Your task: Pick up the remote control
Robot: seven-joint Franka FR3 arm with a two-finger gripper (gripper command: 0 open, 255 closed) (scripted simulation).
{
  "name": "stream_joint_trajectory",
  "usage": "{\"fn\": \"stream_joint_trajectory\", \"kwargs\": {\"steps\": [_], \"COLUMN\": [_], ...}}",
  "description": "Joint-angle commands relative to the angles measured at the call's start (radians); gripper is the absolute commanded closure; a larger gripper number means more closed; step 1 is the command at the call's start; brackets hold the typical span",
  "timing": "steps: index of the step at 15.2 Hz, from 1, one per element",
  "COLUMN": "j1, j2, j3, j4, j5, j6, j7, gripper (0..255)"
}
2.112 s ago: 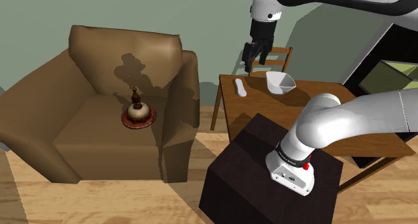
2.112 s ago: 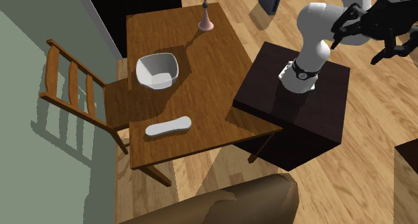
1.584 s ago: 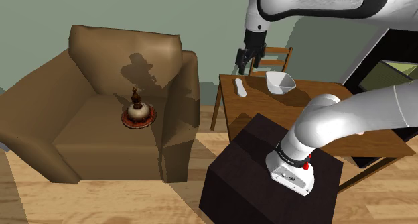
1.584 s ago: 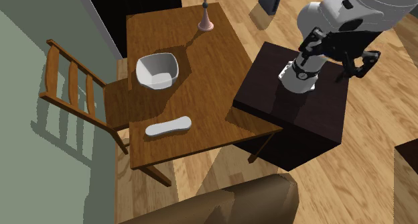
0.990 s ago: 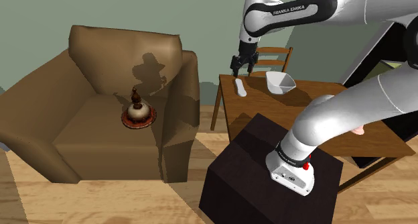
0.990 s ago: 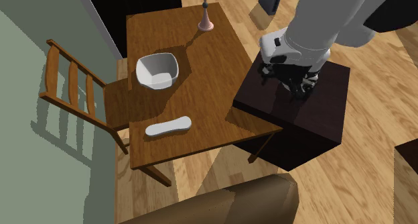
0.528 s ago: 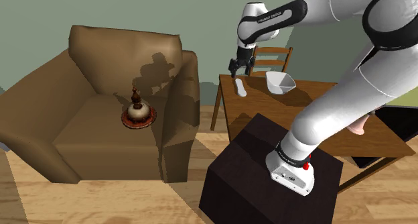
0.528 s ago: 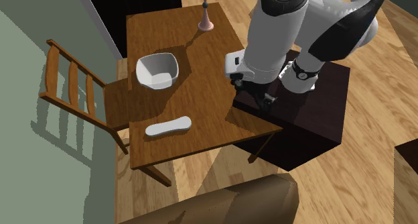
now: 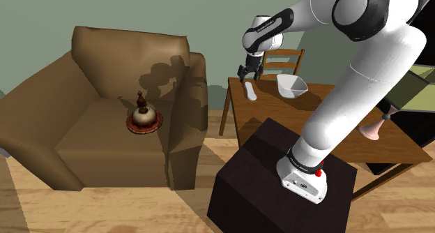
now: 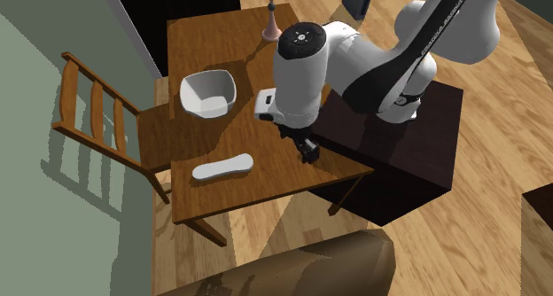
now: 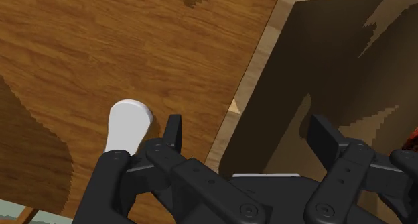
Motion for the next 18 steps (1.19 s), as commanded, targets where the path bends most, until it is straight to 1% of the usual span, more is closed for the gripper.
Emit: {"fn": "stream_joint_trajectory", "kwargs": {"steps": [1, 5, 9, 13, 18], "j1": [-0.016, -0.056, -0.108, -0.168, -0.247], "j2": [0.074, 0.217, 0.359, 0.499, 0.675], "j3": [-0.014, -0.027, -0.026, -0.017, -0.001], "j4": [0.045, 0.139, 0.249, 0.377, 0.562], "j5": [0.028, 0.093, 0.159, 0.216, 0.270], "j6": [0.032, 0.081, 0.112, 0.126, 0.120], "j7": [-0.025, -0.072, -0.113, -0.143, -0.162], "gripper": [0, 0, 0, 0, 0]}}
